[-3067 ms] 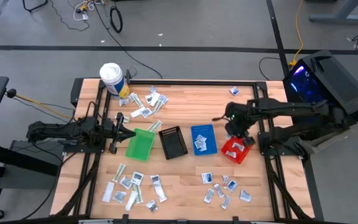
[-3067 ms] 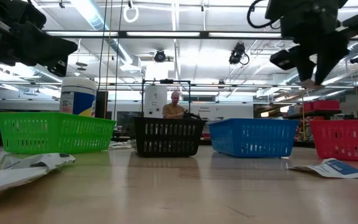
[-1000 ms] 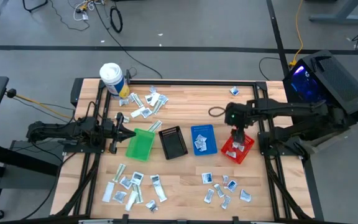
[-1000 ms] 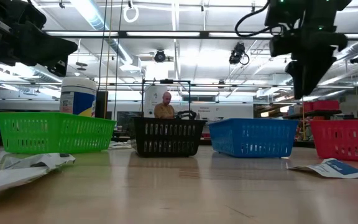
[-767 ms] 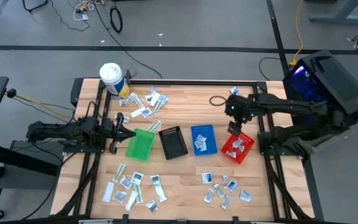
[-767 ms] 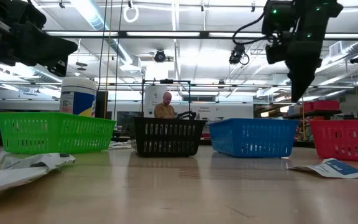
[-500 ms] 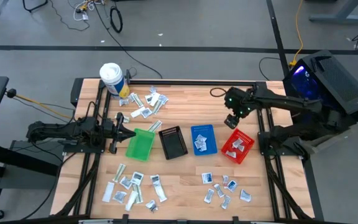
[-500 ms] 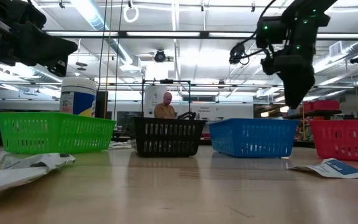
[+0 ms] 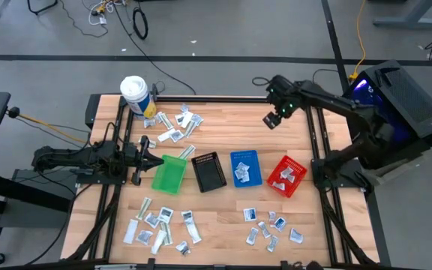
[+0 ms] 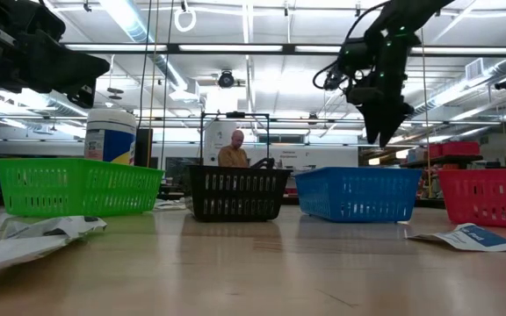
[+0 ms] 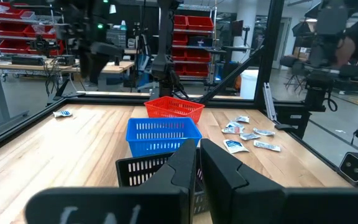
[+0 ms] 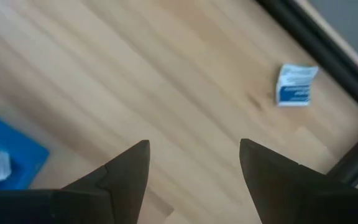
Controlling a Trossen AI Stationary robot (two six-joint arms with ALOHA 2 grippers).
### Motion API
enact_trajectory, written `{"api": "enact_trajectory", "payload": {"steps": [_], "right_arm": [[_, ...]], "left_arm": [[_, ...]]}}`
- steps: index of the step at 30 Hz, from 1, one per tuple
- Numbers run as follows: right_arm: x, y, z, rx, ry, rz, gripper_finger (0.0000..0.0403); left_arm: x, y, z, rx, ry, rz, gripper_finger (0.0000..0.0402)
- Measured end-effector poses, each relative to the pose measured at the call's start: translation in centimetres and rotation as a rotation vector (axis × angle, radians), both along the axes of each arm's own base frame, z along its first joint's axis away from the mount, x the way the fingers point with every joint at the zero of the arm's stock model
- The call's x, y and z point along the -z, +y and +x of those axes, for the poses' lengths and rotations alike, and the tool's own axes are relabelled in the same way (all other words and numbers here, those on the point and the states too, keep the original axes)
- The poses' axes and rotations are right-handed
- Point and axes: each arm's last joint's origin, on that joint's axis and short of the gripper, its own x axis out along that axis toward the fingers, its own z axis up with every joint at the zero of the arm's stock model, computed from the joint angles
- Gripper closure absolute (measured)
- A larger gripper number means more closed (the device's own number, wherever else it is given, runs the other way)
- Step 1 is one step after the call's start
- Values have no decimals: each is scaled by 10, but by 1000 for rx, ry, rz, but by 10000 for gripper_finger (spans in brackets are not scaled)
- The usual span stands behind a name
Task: Pick & Place First Aid Supplies
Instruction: Put the alcohol pad into the blue basket
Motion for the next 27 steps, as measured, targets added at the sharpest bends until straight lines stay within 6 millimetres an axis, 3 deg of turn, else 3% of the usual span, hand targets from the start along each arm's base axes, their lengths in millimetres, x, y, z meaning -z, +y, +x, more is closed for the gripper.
{"api": "enact_trajectory", "payload": {"steps": [6, 15, 27], "right_arm": [[7, -28, 2, 8, 38, 9, 151], [41, -55, -1, -28, 190, 34, 151], [73, -89, -8, -5, 193, 37, 151]], "left_arm": [[0, 0, 0, 0, 0, 0, 369], [0, 0, 0, 0, 0, 0, 369], [0, 0, 0, 0, 0, 0, 369]]}}
